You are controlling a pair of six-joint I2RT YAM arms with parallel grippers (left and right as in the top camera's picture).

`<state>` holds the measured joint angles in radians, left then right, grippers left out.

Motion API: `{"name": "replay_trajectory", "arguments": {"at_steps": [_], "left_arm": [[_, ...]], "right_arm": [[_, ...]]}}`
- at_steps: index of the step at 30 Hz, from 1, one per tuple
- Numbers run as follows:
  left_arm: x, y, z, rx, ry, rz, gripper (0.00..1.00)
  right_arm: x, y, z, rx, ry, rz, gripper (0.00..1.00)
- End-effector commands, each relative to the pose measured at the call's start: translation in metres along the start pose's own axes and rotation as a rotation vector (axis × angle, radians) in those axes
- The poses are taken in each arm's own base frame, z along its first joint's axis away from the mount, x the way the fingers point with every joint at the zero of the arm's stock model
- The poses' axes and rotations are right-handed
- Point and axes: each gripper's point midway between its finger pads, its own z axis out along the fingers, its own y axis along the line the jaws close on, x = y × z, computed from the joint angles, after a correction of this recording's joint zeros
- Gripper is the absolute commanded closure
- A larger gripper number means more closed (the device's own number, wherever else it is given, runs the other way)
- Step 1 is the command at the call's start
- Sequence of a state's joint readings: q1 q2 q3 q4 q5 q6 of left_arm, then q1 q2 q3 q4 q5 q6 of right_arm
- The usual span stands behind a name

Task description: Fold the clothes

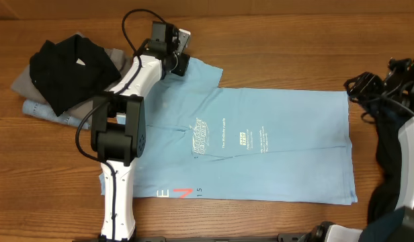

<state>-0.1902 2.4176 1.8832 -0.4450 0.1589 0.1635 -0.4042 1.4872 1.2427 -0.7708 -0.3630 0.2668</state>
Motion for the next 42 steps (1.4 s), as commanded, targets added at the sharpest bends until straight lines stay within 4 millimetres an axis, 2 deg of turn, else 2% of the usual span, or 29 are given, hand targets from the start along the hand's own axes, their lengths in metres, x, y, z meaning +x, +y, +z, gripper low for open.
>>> {"name": "replay_trajectory", "arguments": {"at_steps": [1, 5, 7, 8, 10, 13, 15, 19, 24, 29, 31, 35, 41, 42], "left_arm": [[-0.032, -0.004, -0.053, -0.017, -0.06, -0.002, 0.96], [-0.036, -0.015, -0.082, -0.003, -0.045, 0.004, 0.96], [-0.034, -0.025, -0.093, 0.011, -0.025, -0.008, 0.96], [-0.031, -0.029, -0.1, 0.016, -0.007, -0.012, 0.96], [-0.028, -0.033, -0.105, 0.023, 0.01, -0.016, 0.96], [-0.024, -0.035, -0.106, 0.028, 0.028, -0.018, 0.96], [-0.02, -0.039, -0.106, 0.034, 0.045, -0.017, 0.96], [-0.017, -0.041, -0.106, 0.036, 0.058, -0.023, 0.96], [-0.011, -0.041, -0.106, 0.038, 0.082, -0.03, 0.96], [-0.009, -0.042, -0.107, 0.039, 0.091, -0.031, 0.96], [-0.008, -0.042, -0.107, 0.039, 0.096, -0.032, 0.96], [-0.009, -0.039, -0.11, 0.023, 0.092, -0.03, 0.96], [-0.016, -0.025, -0.148, -0.063, 0.079, -0.032, 0.96], [-0.017, -0.022, -0.16, -0.075, 0.073, -0.035, 0.96]], "right_arm": [[-0.021, -0.025, 0.029, 0.105, -0.047, 0.014, 0.46], [-0.034, -0.042, 0.078, 0.111, -0.06, 0.01, 0.46], [-0.035, -0.06, 0.108, 0.138, -0.057, 0.014, 0.46], [-0.033, -0.075, 0.125, 0.184, -0.053, 0.02, 0.46], [-0.026, -0.093, 0.144, 0.226, -0.035, 0.028, 0.45], [-0.017, -0.106, 0.161, 0.252, -0.01, 0.036, 0.45], [-0.01, -0.113, 0.175, 0.25, 0.012, 0.038, 0.48], [0.001, -0.121, 0.187, 0.255, 0.044, 0.047, 0.49], [0.005, -0.112, 0.191, 0.197, 0.063, 0.047, 0.6], [0.013, -0.107, 0.191, 0.163, 0.104, 0.037, 0.96], [0.014, -0.107, 0.189, 0.166, 0.11, 0.046, 0.96], [0.001, -0.101, 0.176, 0.162, 0.09, 0.049, 0.96], [-0.027, -0.059, 0.125, 0.084, 0.022, 0.02, 0.96], [-0.031, -0.05, 0.106, 0.079, 0.003, 0.019, 0.96]]}}
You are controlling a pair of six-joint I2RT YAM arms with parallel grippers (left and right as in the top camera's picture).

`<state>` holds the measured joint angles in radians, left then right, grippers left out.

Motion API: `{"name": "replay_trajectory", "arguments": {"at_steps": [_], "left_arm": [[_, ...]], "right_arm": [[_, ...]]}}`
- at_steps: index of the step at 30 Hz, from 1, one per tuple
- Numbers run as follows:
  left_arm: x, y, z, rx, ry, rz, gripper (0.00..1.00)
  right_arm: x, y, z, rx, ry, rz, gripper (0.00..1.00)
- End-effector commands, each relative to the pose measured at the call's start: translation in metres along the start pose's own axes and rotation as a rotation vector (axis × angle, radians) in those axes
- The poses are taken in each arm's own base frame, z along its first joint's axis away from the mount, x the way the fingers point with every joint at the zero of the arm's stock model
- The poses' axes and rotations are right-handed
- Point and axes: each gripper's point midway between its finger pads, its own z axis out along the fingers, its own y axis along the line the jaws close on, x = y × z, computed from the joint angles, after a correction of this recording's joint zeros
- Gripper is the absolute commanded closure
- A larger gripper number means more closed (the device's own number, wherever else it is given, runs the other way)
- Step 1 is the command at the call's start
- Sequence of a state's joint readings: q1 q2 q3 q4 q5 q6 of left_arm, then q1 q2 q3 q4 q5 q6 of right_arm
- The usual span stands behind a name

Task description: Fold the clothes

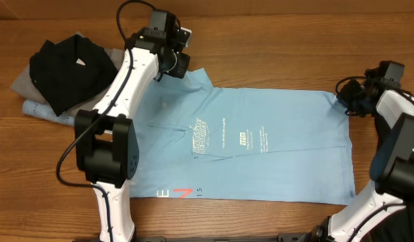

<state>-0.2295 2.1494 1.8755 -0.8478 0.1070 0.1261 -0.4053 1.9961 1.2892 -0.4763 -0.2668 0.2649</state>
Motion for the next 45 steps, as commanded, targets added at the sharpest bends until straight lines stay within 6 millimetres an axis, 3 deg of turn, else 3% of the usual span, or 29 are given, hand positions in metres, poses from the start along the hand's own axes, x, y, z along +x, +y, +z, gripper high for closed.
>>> {"name": "replay_trajectory", "arguments": {"at_steps": [1, 3, 10, 17, 28, 34, 38, 45], "left_arm": [[-0.014, 0.012, -0.056, -0.071, -0.077, -0.022, 0.96], [-0.006, 0.018, -0.071, -0.1, -0.058, -0.031, 0.96], [0.038, 0.019, -0.076, -0.123, 0.119, -0.04, 0.96], [0.083, 0.035, -0.088, -0.183, 0.303, -0.073, 0.96], [0.137, 0.047, -0.112, -0.16, 0.519, -0.144, 0.96], [0.168, 0.039, -0.132, -0.121, 0.669, -0.153, 0.96], [0.173, 0.024, -0.135, -0.043, 0.684, -0.178, 0.96], [0.188, 0.018, -0.144, -0.034, 0.705, -0.174, 0.96]], "right_arm": [[-0.028, 0.031, -0.061, -0.066, -0.119, -0.023, 0.96], [-0.023, 0.036, -0.083, -0.067, -0.119, 0.007, 0.96], [-0.001, 0.025, -0.101, -0.029, -0.043, 0.055, 0.96], [0.005, -0.027, -0.126, 0.029, -0.011, 0.266, 0.96], [0.03, -0.04, -0.137, 0.04, 0.086, 0.302, 0.96], [0.056, -0.051, -0.142, 0.118, 0.175, 0.312, 0.96], [0.074, -0.052, -0.153, 0.145, 0.234, 0.313, 0.96], [0.097, -0.068, -0.172, 0.278, 0.291, 0.32, 0.96]]}}
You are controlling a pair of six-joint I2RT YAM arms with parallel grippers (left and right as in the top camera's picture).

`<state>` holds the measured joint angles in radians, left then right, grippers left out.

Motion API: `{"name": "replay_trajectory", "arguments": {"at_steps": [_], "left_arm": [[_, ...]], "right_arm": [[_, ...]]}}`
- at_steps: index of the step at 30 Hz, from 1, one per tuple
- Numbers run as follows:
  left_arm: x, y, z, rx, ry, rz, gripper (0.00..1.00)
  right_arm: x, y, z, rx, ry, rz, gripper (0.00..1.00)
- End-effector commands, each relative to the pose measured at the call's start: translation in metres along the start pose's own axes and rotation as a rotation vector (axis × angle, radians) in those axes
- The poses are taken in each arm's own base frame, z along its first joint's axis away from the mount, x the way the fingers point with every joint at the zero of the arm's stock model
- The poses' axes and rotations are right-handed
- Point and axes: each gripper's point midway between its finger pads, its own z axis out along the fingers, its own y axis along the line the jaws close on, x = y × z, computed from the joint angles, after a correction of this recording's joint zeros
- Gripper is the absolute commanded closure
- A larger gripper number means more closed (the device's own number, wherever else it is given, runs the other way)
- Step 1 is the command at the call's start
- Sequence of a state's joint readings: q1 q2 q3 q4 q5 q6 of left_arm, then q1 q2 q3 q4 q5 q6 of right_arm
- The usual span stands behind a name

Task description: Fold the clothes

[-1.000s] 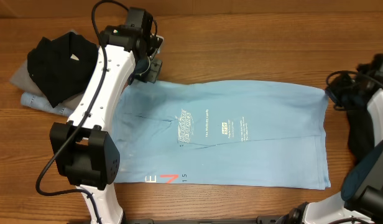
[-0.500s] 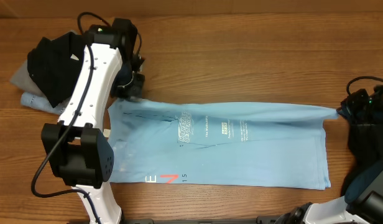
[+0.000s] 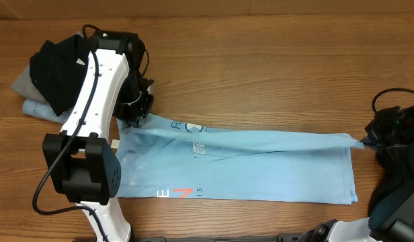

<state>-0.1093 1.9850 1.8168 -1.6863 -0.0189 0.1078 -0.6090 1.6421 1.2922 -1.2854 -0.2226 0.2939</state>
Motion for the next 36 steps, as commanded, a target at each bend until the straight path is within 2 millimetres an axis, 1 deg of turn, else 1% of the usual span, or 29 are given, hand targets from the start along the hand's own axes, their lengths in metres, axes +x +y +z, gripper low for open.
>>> {"name": "replay_trajectory", "arguments": {"at_steps": [1, 4, 5, 6, 7, 8, 9, 11, 14, 16, 19, 20, 21, 22, 23, 25, 27, 29, 30, 31, 32, 33, 35, 36], "left_arm": [[0.015, -0.002, -0.009, 0.013, -0.026, 0.002, 0.96], [0.024, -0.003, -0.005, 0.012, -0.011, 0.002, 0.95], [0.027, -0.003, -0.004, 0.013, -0.005, -0.004, 0.91], [0.029, -0.003, -0.002, 0.014, 0.002, -0.006, 0.84], [0.031, -0.004, -0.001, 0.014, 0.008, -0.006, 0.71], [0.032, -0.004, 0.0, 0.014, 0.012, -0.006, 0.65], [0.033, -0.004, 0.001, 0.014, 0.015, -0.005, 0.61], [0.034, 0.001, 0.0, -0.009, 0.016, -0.008, 0.59], [0.033, 0.003, 0.0, -0.012, 0.011, -0.017, 0.57], [0.025, 0.005, 0.0, 0.003, -0.025, -0.028, 0.58], [0.011, -0.009, -0.001, 0.087, -0.086, -0.025, 0.57], [0.004, -0.018, -0.003, 0.141, -0.115, -0.02, 0.59], [0.001, -0.024, -0.004, 0.167, -0.13, -0.01, 0.64], [-0.001, -0.027, -0.005, 0.178, -0.136, -0.005, 0.68], [-0.001, -0.032, -0.006, 0.189, -0.142, 0.007, 0.75], [0.002, -0.038, -0.012, 0.191, -0.16, 0.023, 0.75], [0.008, -0.047, -0.025, 0.217, -0.202, 0.038, 0.75], [0.018, -0.049, -0.045, 0.216, -0.282, 0.042, 0.73], [0.02, -0.049, -0.05, 0.214, -0.307, 0.041, 0.71], [0.023, -0.049, -0.061, 0.21, -0.36, 0.04, 0.67], [0.024, -0.049, -0.064, 0.208, -0.378, 0.043, 0.61], [0.024, -0.051, -0.064, 0.205, -0.395, 0.051, 0.58], [0.016, -0.062, -0.054, 0.222, -0.406, 0.083, 0.54], [0.005, -0.071, -0.039, 0.224, -0.41, 0.113, 0.52]], "right_arm": [[-0.003, -0.013, -0.011, 0.071, -0.044, -0.003, 0.96], [0.006, -0.025, -0.012, 0.13, -0.014, 0.006, 0.96], [0.008, -0.027, -0.013, 0.143, -0.006, 0.008, 0.93], [0.011, -0.028, -0.013, 0.147, 0.004, 0.01, 0.78], [0.013, -0.03, -0.013, 0.159, 0.012, 0.012, 0.66], [0.014, -0.032, -0.013, 0.164, 0.017, 0.013, 0.61], [0.017, -0.031, -0.013, 0.158, 0.027, 0.015, 0.53], [0.019, -0.025, -0.012, 0.122, 0.043, 0.012, 0.43], [0.018, -0.023, -0.012, 0.116, 0.036, 0.012, 0.41], [0.016, -0.016, -0.011, 0.076, 0.034, 0.009, 0.41], [0.014, 0.002, -0.009, -0.017, 0.033, -0.03, 0.42], [0.016, 0.02, -0.009, -0.106, 0.044, -0.109, 0.43], [0.019, 0.029, -0.009, -0.15, 0.053, -0.134, 0.43], [0.02, 0.033, -0.009, -0.169, 0.056, -0.148, 0.44], [0.022, 0.039, -0.01, -0.2, 0.06, -0.176, 0.46], [0.026, 0.046, -0.016, -0.246, 0.059, -0.202, 0.47], [0.032, 0.053, -0.029, -0.289, 0.03, -0.235, 0.47], [0.041, 0.055, -0.049, -0.307, -0.026, -0.259, 0.46], [0.045, 0.055, -0.057, -0.314, -0.049, -0.268, 0.46], [0.053, 0.056, -0.07, -0.325, -0.087, -0.284, 0.44], [0.06, 0.056, -0.079, -0.333, -0.117, -0.291, 0.43], [0.065, 0.055, -0.087, -0.341, -0.136, -0.276, 0.39], [0.071, 0.055, -0.095, -0.351, -0.16, -0.262, 0.37], [0.074, 0.054, -0.097, -0.352, -0.16, -0.252, 0.36]]}}
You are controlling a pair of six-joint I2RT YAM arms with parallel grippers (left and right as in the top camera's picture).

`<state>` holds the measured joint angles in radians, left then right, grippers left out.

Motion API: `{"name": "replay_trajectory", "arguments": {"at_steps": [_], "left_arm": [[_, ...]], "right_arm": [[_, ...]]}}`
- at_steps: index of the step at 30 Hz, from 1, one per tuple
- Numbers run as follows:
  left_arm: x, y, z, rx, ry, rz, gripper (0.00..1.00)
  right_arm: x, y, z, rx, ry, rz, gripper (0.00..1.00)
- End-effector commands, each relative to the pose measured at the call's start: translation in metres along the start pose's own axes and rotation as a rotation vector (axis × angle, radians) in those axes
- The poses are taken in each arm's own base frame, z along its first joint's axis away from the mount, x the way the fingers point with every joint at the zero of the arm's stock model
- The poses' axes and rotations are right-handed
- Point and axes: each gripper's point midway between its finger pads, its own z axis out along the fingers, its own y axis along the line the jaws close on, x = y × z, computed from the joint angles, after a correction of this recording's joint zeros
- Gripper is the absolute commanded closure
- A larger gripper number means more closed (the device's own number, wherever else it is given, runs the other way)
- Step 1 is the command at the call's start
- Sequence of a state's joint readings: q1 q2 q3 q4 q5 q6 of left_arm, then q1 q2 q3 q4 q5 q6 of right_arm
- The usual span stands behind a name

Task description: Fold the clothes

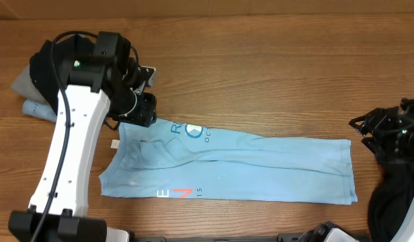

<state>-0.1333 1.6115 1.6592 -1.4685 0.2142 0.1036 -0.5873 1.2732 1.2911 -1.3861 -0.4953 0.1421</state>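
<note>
A light blue T-shirt (pixel 261 168) lies on the wooden table (pixel 274 60), folded in half lengthwise into a long band. Its printing shows at the upper left, and red letters run along the near edge. My left gripper (pixel 141 111) hangs over the band's far left corner, just beyond the cloth edge. Its dark fingers do not show whether they are open or shut. My right gripper (pixel 360 129) is just off the band's far right corner, clear of the cloth. Its fingers look spread and hold nothing.
A pile of other clothes sits at the back left: a black garment (pixel 49 57), a grey piece (pixel 19 82) and a rolled light blue one (pixel 35 107). The left arm's white link crosses the table's left side. Black cables trail around the right arm.
The shirt's far edge, held stretched between both grippers, now lies slack on the lower half. The right gripper is clear of the cloth. The left one sits a little higher, at the corner.
The shirt lay spread flat, with my left gripper at its far left sleeve and the right arm off to the right. Then the right gripper reached the far right corner. Both then held the far edge stretched over the middle. Now the shirt lies folded in half.
</note>
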Motion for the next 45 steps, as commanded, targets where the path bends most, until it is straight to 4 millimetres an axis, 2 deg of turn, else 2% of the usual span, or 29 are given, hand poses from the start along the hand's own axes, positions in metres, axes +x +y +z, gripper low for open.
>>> {"name": "replay_trajectory", "arguments": {"at_steps": [1, 2, 5, 8, 11, 12, 15, 18, 20, 21, 23, 24, 29, 32, 36, 40, 42, 45], "left_arm": [[0.002, -0.018, 0.048, 0.055, 0.046, 0.049, 0.5], [0.001, -0.021, 0.074, 0.056, 0.058, 0.085, 0.49], [0.006, -0.02, 0.122, 0.061, 0.113, 0.148, 0.46], [0.001, -0.011, 0.152, 0.042, 0.144, 0.151, 0.51], [0.002, -0.007, 0.17, 0.05, 0.178, 0.2, 0.55], [0.008, -0.006, 0.177, 0.056, 0.211, 0.21, 0.59], [0.025, -0.004, 0.193, 0.079, 0.308, 0.225, 0.59], [0.031, -0.003, 0.204, 0.088, 0.346, 0.219, 0.61], [0.033, -0.002, 0.207, 0.089, 0.36, 0.216, 0.62], [0.034, -0.002, 0.207, 0.091, 0.363, 0.219, 0.66], [0.038, -0.006, 0.202, 0.113, 0.381, 0.21, 0.94], [0.04, -0.01, 0.199, 0.131, 0.391, 0.202, 0.96], [0.042, -0.034, 0.171, 0.249, 0.417, 0.163, 0.96], [0.048, -0.042, 0.159, 0.283, 0.432, 0.141, 0.96], [0.067, -0.051, 0.148, 0.33, 0.519, 0.085, 0.96], [0.082, -0.057, 0.145, 0.33, 0.585, 0.053, 0.96], [0.089, -0.063, 0.146, 0.328, 0.611, 0.051, 0.93], [0.098, -0.073, 0.144, 0.318, 0.654, 0.055, 0.83]], "right_arm": [[0.003, 0.006, -0.005, -0.018, -0.011, 0.02, 0.37], [0.004, 0.005, -0.004, -0.017, -0.004, 0.025, 0.37], [0.004, 0.006, -0.004, -0.017, -0.001, 0.023, 0.38], [0.006, 0.009, -0.002, -0.019, 0.007, 0.01, 0.38], [0.008, 0.011, -0.001, -0.02, 0.014, -0.002, 0.38], [0.008, 0.011, -0.001, -0.016, 0.014, -0.004, 0.38], [0.008, 0.009, 0.0, -0.003, 0.011, -0.004, 0.38], [0.007, 0.009, 0.0, -0.004, 0.009, -0.005, 0.38], [0.007, 0.009, 0.0, -0.004, 0.009, -0.005, 0.39], [0.007, 0.009, -0.001, -0.004, 0.009, -0.005, 0.39], [0.007, 0.009, -0.001, -0.004, 0.008, -0.005, 0.39], [0.007, 0.009, -0.001, -0.004, 0.008, -0.005, 0.39], [0.005, 0.009, -0.001, -0.005, 0.002, -0.008, 0.4], [0.005, 0.009, -0.001, -0.005, 0.002, -0.009, 0.4], [0.004, 0.01, -0.001, -0.006, -0.004, -0.012, 0.4], [0.002, 0.009, -0.001, -0.005, -0.01, -0.015, 0.41], [0.002, 0.009, -0.001, -0.005, -0.013, -0.016, 0.4], [0.002, 0.009, -0.001, -0.005, -0.013, -0.016, 0.41]]}}
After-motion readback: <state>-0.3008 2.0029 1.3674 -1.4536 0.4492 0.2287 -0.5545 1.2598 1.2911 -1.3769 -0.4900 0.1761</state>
